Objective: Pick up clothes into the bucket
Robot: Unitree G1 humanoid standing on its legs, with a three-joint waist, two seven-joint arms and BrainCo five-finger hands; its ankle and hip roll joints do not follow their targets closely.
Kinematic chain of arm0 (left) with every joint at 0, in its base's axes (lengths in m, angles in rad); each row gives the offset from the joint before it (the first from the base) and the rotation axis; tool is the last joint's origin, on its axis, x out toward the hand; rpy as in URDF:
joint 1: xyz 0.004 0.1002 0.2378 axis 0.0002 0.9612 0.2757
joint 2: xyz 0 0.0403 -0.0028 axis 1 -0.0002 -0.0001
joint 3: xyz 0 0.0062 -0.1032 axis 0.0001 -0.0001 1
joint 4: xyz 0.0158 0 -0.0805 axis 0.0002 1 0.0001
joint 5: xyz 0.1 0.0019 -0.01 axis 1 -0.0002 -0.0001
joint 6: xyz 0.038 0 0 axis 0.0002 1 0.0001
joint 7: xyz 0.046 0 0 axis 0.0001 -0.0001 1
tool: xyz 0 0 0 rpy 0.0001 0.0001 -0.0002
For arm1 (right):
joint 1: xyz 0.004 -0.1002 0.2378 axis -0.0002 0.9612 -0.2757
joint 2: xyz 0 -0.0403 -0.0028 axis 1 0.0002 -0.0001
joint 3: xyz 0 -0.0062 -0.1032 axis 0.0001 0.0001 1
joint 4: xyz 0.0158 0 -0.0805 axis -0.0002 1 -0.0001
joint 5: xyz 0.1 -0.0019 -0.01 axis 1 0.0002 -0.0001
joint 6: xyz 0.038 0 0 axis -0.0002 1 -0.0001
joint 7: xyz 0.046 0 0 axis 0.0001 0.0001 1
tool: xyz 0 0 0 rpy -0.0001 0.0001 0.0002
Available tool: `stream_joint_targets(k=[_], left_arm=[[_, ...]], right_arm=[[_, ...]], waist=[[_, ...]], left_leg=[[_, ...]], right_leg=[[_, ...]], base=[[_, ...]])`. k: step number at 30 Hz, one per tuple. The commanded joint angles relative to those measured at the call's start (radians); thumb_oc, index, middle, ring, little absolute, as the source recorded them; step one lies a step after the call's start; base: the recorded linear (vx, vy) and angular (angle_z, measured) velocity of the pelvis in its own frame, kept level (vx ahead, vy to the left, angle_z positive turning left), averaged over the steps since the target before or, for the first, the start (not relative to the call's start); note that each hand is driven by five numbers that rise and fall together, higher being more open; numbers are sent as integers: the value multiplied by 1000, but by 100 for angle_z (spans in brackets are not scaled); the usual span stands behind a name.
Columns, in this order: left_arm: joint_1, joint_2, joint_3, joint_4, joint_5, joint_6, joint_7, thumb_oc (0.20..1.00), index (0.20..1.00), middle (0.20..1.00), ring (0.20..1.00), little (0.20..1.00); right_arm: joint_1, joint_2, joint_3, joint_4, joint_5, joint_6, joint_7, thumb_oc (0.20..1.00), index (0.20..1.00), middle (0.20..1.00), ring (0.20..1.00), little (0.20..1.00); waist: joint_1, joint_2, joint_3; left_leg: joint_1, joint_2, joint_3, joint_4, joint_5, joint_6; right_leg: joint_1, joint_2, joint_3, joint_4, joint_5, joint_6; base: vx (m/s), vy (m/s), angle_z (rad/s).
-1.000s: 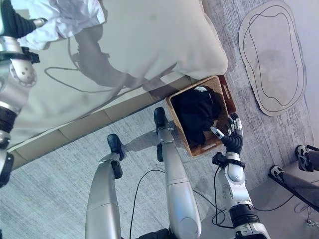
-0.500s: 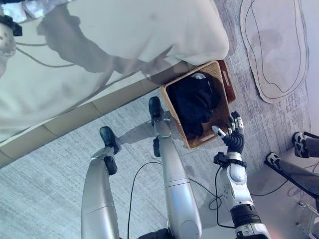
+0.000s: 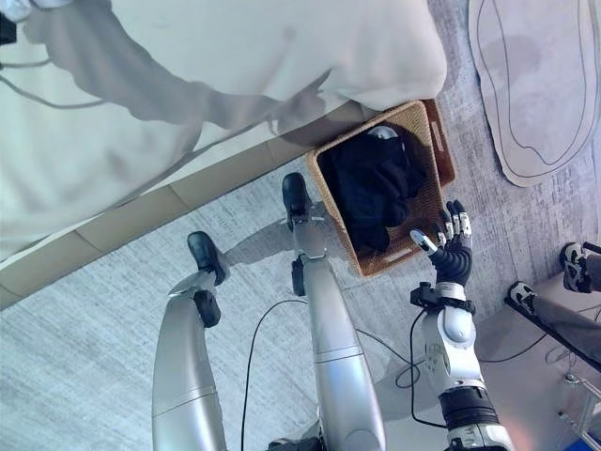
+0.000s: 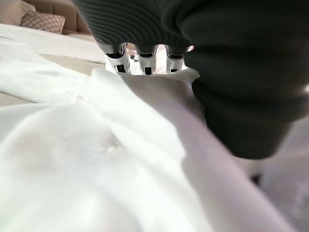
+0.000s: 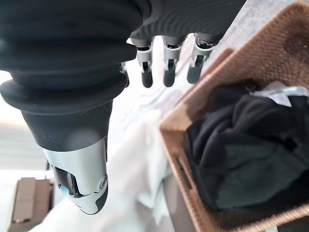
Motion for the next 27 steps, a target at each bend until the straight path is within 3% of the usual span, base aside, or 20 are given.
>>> stream_joint_targets(k=[1,14,19,20,21,22,25,27], left_arm=[[108,51,32,58,-21,15,-63,200,200,200,200,200],[250,34,135,-34,-7,5,-50,200,200,200,200,200],[505,-6,352,-325,-68,-41,-29,200,200,200,200,200],[618,-38,434,-465,-77,-66,-27,200,200,200,200,200],[632,-36,446,-473,-75,-63,-28,200,200,200,200,200],[695,-47,489,-533,-71,-65,-30,200,200,200,200,200],[873,-147,603,-683,-99,-105,-36,200,200,200,200,200],[904,-170,624,-719,-116,-120,-30,200,200,200,200,200]], right_arm=[[64,-23,-17,-59,40,-36,5,1000,1000,1000,1000,1000],[33,-35,-22,-25,36,-35,10,1000,1000,1000,1000,1000],[17,-45,-40,19,16,-30,-12,1000,1000,1000,1000,1000],[11,-45,-58,24,-2,-26,-20,1000,1000,1000,1000,1000],[12,-48,-54,24,-3,-25,-21,1000,1000,1000,1000,1000],[13,-53,-64,27,-12,-21,-23,1000,1000,1000,1000,1000],[-1,-53,-80,38,-43,-11,-38,1000,1000,1000,1000,1000],[-8,-54,-81,36,-47,-8,-39,1000,1000,1000,1000,1000]], waist=[[-54,35,-53],[-42,30,-65],[-9,31,-48],[2,19,-36],[8,28,-38],[8,21,-29],[38,21,-21],[45,22,-18]], left_leg=[[-8,13,-36,88,-84,60],[60,3,-28,68,-85,62],[180,-14,-26,-23,-64,60],[221,-37,-15,-62,-21,64],[243,-29,-23,-66,-51,61],[261,-47,-15,-84,-17,65],[378,-69,-11,-150,-6,66],[408,-74,-10,-168,-3,66]], right_leg=[[-15,8,14,-6,-5,113],[58,-2,17,-24,-7,109],[171,-31,19,-71,-4,114],[215,-61,17,-104,30,106],[228,-50,19,-93,-1,115],[250,-67,16,-117,30,107],[370,-88,11,-163,32,110],[402,-94,9,-178,34,111]], base=[[7,16,-5],[2,26,-2],[-24,54,6],[-26,51,12],[-96,56,20],[-4,37,18],[-30,83,16],[3,87,13]])
